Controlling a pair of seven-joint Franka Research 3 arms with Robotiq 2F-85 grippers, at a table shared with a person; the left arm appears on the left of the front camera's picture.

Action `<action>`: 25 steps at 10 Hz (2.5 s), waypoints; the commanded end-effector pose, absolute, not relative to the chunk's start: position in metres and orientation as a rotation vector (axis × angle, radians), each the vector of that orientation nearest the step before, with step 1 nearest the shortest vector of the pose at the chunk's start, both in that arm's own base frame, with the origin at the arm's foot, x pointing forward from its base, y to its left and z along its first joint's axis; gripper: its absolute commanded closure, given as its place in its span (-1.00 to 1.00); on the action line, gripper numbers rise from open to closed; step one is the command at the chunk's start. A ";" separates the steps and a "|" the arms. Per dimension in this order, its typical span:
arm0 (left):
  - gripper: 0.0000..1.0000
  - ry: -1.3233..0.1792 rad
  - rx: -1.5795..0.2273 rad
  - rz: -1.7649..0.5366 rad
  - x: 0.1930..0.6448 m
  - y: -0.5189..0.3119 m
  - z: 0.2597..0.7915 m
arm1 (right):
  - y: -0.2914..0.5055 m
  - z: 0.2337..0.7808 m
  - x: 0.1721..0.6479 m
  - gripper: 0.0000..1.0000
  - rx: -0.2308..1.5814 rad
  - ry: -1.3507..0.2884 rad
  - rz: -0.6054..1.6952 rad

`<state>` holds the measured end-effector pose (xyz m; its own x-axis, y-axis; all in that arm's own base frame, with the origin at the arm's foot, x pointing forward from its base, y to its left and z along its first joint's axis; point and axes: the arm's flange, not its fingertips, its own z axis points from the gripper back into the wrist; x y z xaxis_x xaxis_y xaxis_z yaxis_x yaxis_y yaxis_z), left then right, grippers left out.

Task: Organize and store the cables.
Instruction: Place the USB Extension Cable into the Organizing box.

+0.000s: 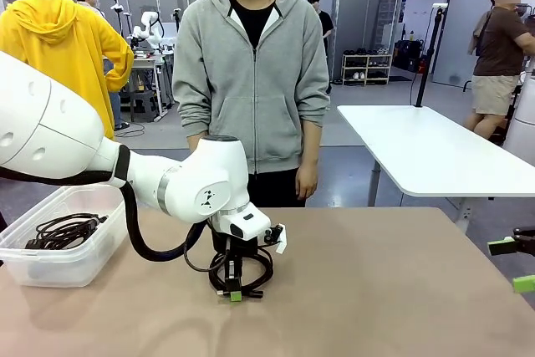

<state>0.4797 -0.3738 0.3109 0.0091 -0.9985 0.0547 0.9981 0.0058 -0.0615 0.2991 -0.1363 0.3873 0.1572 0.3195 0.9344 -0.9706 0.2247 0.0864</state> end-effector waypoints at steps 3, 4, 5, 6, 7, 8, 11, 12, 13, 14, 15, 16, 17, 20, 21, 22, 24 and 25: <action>1.00 0.007 -0.069 -1.564 0.483 -0.371 0.324 | -0.137 0.387 0.298 -1.00 0.873 -0.971 1.119; 1.00 0.006 -0.068 -1.565 0.484 -0.371 0.326 | -0.137 0.387 0.298 -1.00 0.873 -0.971 1.119; 1.00 0.009 -0.068 -1.566 0.484 -0.372 0.328 | -0.137 0.387 0.298 -1.00 0.873 -0.971 1.119; 1.00 0.010 -0.079 -1.563 0.484 -0.370 0.339 | -0.137 0.387 0.298 -1.00 0.873 -0.971 1.119; 0.92 0.009 -0.083 -1.578 0.482 -0.368 0.363 | -0.137 0.387 0.298 -1.00 0.873 -0.971 1.119; 0.92 -0.013 -0.083 -1.622 0.478 -0.365 0.397 | -0.137 0.387 0.298 -1.00 0.873 -0.971 1.119; 0.92 -0.020 -0.074 -1.691 0.468 -0.359 0.460 | -0.137 0.387 0.298 -1.00 0.873 -0.971 1.119; 0.92 -0.044 -0.070 -1.699 0.465 -0.358 0.471 | -0.137 0.387 0.298 -1.00 0.873 -0.971 1.119; 0.92 -0.072 -0.056 -1.703 0.461 -0.358 0.480 | -0.137 0.387 0.298 -1.00 0.873 -0.971 1.119; 0.92 -0.085 -0.058 -1.715 0.459 -0.361 0.482 | -0.137 0.387 0.298 -1.00 0.873 -0.971 1.119; 0.92 -0.058 -0.031 -1.689 0.463 -0.365 0.482 | -0.137 0.387 0.298 -1.00 0.873 -0.971 1.119; 0.92 -0.058 -0.031 -1.689 0.463 -0.365 0.482 | -0.137 0.387 0.298 -1.00 0.873 -0.971 1.119; 0.92 -0.058 -0.031 -1.689 0.463 -0.365 0.482 | -0.137 0.387 0.298 -1.00 0.873 -0.971 1.119; 0.92 -0.058 -0.031 -1.689 0.463 -0.365 0.482 | -0.137 0.387 0.298 -1.00 0.873 -0.971 1.119; 0.74 -0.058 -0.037 -1.692 0.463 -0.365 0.480 | -0.137 0.387 0.298 -1.00 0.873 -0.971 1.119; 0.74 -0.045 -0.025 -1.701 0.468 -0.359 0.493 | -0.137 0.387 0.298 -1.00 0.873 -0.971 1.119; 0.74 -0.066 -0.033 -1.780 0.466 -0.330 0.522 | -0.137 0.387 0.298 -1.00 0.873 -0.971 1.119; 0.74 -0.102 -0.041 -1.786 0.465 -0.306 0.536 | -0.137 0.387 0.298 -1.00 0.873 -0.971 1.119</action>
<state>0.4714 -0.3341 0.5201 -0.1819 -0.9816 0.0576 0.9826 -0.1792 0.0489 0.2993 -0.1358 0.3871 0.1578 0.3207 0.9339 -0.9708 0.2234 0.0873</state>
